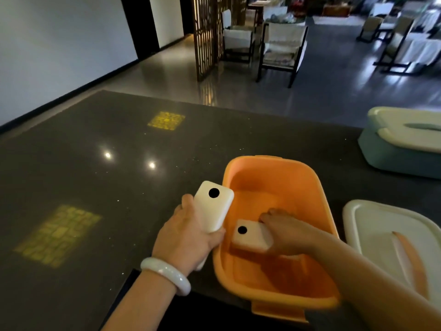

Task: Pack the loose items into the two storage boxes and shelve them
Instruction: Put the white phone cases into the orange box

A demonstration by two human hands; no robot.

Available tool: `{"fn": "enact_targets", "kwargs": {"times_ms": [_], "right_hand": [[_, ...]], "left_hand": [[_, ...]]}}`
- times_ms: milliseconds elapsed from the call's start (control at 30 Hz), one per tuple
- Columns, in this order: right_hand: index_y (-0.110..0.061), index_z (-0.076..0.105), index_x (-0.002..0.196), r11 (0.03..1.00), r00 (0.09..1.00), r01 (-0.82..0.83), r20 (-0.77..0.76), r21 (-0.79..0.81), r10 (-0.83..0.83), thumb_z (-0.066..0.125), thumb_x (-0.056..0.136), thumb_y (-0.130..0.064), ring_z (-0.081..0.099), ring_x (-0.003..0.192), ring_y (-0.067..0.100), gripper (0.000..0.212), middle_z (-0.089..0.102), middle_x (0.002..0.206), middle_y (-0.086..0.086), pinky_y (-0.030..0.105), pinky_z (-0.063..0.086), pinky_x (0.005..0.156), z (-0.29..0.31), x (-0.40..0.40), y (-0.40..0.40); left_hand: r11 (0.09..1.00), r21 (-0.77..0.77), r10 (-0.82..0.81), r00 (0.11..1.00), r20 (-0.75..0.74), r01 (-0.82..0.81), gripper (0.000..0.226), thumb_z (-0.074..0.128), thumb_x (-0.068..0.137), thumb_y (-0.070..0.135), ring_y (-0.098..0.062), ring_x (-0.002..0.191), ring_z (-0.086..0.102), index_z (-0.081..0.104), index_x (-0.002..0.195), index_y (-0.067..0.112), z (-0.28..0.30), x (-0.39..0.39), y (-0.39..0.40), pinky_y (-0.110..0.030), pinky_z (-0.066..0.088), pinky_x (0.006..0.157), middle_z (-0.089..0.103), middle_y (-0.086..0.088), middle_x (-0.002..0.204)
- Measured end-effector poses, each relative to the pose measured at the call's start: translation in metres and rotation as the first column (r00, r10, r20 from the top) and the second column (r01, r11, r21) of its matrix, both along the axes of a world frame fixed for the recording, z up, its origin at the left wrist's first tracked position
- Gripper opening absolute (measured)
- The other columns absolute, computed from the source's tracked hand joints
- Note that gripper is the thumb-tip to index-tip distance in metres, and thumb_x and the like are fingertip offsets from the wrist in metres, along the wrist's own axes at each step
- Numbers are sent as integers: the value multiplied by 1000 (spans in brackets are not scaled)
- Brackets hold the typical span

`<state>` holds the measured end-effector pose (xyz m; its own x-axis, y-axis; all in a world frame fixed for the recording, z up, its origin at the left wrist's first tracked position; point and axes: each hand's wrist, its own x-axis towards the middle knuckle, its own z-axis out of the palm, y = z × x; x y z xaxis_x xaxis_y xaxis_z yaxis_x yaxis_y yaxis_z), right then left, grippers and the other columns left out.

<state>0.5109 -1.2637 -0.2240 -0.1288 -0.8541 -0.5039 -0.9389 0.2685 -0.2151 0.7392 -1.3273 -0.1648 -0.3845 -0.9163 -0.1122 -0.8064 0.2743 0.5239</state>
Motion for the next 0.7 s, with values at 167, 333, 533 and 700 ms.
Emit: {"fn": "enact_targets", "kwargs": {"times_ms": [167, 333, 533, 700], "right_hand": [[-35, 17, 145, 987, 996, -86, 37, 137, 81, 76, 69, -50, 36, 132, 22, 98, 30, 149, -4, 46, 32, 106, -12, 8, 4], [-41, 12, 145, 974, 994, -107, 58, 198, 97, 80, 64, -51, 30, 136, 24, 106, 23, 152, -5, 48, 32, 106, -10, 10, 1], [-39, 22, 141, 971, 990, -133, 68, 197, 122, 82, 62, -52, 39, 127, 23, 99, 35, 143, -5, 47, 40, 101, -6, 8, -2], [-40, 24, 138, 948, 980, -198, 85, 249, 182, 82, 66, -44, 40, 126, 26, 93, 36, 141, -4, 49, 41, 101, -6, 11, -1]], "left_hand": [[999, 42, 7, 999, 38, -8, 66, 74, 71, 56, -13, 87, 49, 26, 109, 30, 1, -3, -1, -26, 37, 61, 46, 7, 105], [999, 41, -11, 999, 43, 9, 72, 76, 70, 53, -12, 91, 46, 24, 115, 31, 4, -2, 0, -29, 40, 69, 42, 9, 108], [993, 95, -80, 992, 99, 71, 70, 75, 69, 55, -13, 90, 49, 24, 111, 33, 6, -9, 5, -28, 41, 68, 43, 9, 105], [993, 106, -72, 989, 128, 59, 73, 76, 72, 49, -16, 95, 52, 26, 121, 29, 6, -11, 6, -31, 44, 71, 48, 4, 114]]}}
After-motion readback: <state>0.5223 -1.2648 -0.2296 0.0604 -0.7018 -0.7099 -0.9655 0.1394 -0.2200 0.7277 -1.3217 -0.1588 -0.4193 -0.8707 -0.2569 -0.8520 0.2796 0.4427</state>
